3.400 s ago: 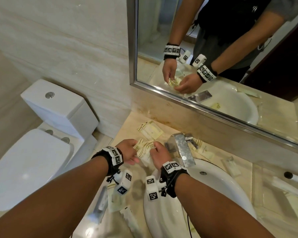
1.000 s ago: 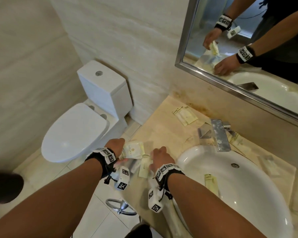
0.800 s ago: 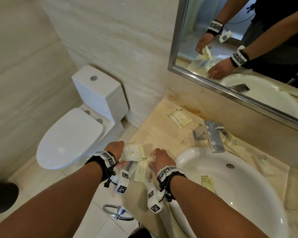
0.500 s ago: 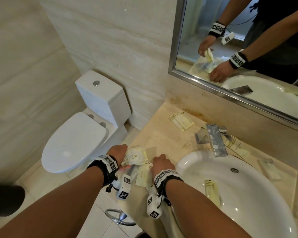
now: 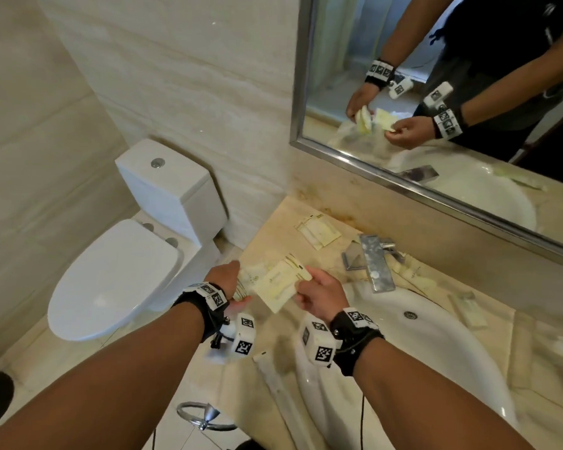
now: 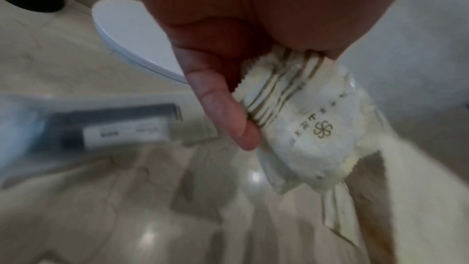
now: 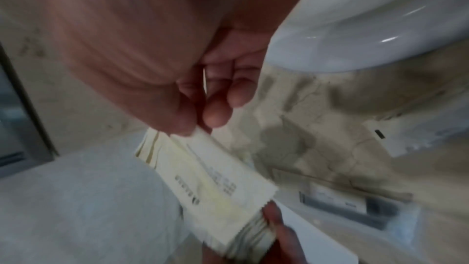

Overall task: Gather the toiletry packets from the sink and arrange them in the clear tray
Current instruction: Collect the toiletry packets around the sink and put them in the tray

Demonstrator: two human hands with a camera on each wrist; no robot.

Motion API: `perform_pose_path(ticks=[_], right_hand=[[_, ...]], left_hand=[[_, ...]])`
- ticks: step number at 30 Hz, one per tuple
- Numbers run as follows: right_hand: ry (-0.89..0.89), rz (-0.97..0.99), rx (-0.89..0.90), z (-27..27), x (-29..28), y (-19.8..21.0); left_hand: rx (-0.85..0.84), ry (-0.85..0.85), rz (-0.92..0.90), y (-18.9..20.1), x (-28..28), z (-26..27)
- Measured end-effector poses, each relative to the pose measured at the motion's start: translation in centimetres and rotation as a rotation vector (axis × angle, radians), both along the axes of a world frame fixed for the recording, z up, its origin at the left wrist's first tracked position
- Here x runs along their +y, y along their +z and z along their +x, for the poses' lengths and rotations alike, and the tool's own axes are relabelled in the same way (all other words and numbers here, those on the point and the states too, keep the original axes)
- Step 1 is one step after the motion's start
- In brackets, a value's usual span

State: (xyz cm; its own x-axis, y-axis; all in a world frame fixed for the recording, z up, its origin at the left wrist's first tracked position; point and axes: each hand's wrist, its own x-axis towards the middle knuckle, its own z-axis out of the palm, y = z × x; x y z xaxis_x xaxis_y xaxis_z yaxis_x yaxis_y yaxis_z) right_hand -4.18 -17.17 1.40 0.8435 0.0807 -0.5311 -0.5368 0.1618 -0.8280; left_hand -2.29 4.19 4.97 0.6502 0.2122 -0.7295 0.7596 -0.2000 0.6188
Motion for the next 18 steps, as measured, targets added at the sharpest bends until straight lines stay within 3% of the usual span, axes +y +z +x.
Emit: perform_pose_path(ticks=[2,8,18], right_hand=[[0.001,0.021,0.014,-0.5,-0.5,0.6],[-0.062,-0.21,0.053,-3.7,-4.7,1.0],[-0.1,-0.301,0.149,-9.8,-13.3,1.5]], left_hand=[[-0.006,-0.036,-0.033,0.1,-2.2,0.2],[0.077,-0.135,-0.158,1.4,-9.5,-0.8],[0.182,-0.372,-0.205,1.1,-18.6,-5.7]])
